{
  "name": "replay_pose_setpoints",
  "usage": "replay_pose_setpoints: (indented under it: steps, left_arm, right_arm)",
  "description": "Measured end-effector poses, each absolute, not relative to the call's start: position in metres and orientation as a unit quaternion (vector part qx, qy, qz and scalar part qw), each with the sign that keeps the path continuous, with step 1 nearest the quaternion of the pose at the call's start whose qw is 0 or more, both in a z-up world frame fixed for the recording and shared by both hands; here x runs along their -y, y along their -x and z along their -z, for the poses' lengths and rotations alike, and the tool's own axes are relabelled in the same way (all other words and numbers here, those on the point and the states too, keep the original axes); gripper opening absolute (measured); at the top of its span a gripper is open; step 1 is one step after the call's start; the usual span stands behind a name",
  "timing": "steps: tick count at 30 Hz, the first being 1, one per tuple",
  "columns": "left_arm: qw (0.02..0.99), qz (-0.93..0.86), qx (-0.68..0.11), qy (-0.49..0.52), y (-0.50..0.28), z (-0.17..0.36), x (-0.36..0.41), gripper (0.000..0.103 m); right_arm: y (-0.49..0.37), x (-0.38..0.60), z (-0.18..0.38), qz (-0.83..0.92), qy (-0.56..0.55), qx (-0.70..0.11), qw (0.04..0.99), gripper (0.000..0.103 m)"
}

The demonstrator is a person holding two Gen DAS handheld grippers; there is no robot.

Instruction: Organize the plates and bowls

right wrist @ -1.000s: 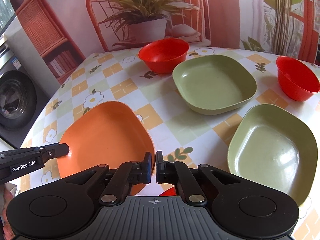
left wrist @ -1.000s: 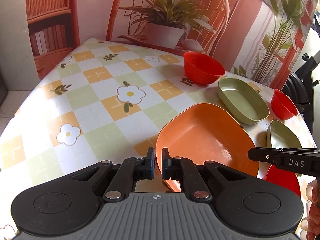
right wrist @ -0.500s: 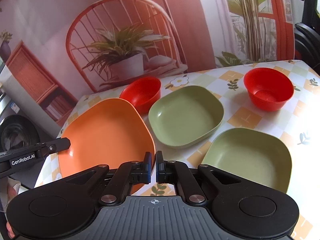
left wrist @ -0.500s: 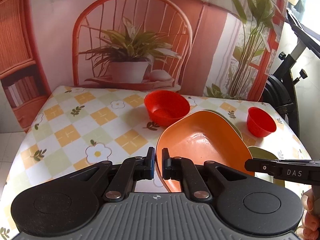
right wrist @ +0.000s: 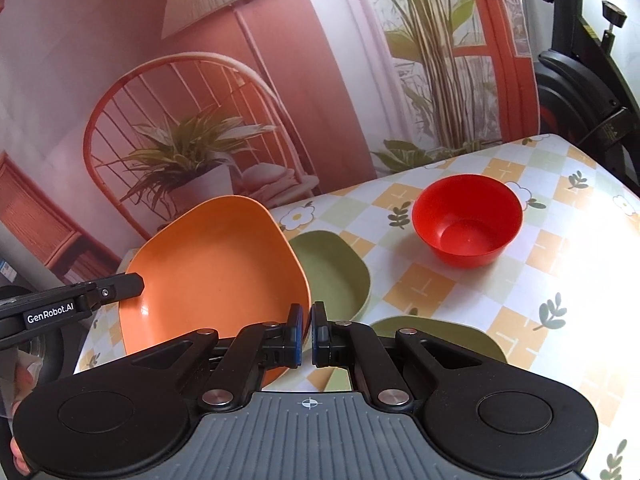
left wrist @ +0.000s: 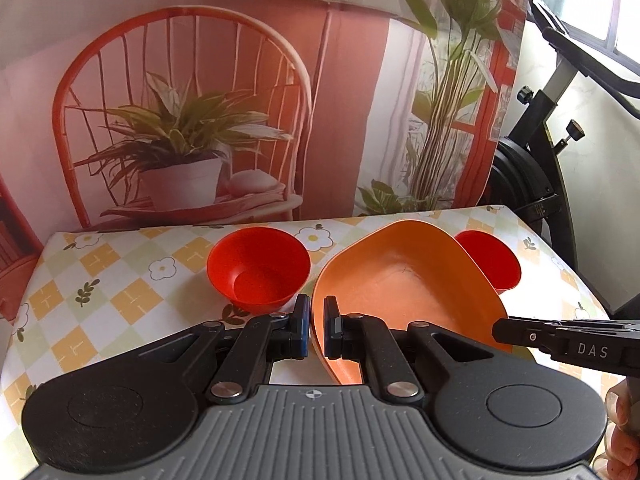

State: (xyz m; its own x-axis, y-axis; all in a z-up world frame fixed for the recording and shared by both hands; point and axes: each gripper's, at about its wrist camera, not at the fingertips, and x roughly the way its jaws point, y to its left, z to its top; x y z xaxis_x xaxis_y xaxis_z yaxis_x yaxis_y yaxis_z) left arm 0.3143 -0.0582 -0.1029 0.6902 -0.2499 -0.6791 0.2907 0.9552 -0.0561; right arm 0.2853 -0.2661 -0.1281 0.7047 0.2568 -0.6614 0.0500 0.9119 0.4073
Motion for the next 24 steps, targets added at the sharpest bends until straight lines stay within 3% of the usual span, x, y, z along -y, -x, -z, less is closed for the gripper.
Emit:
replay_pose_setpoints:
  steps: [24]
  left_arm:
    - [0.867, 0.153, -0.473, -0.033, -0.415, 0.183, 0.091, 0.008]
  right_arm:
    - [-0.352, 0.290, 0.194, -0.017, -0.186, -0.395, 0.899, 0.004]
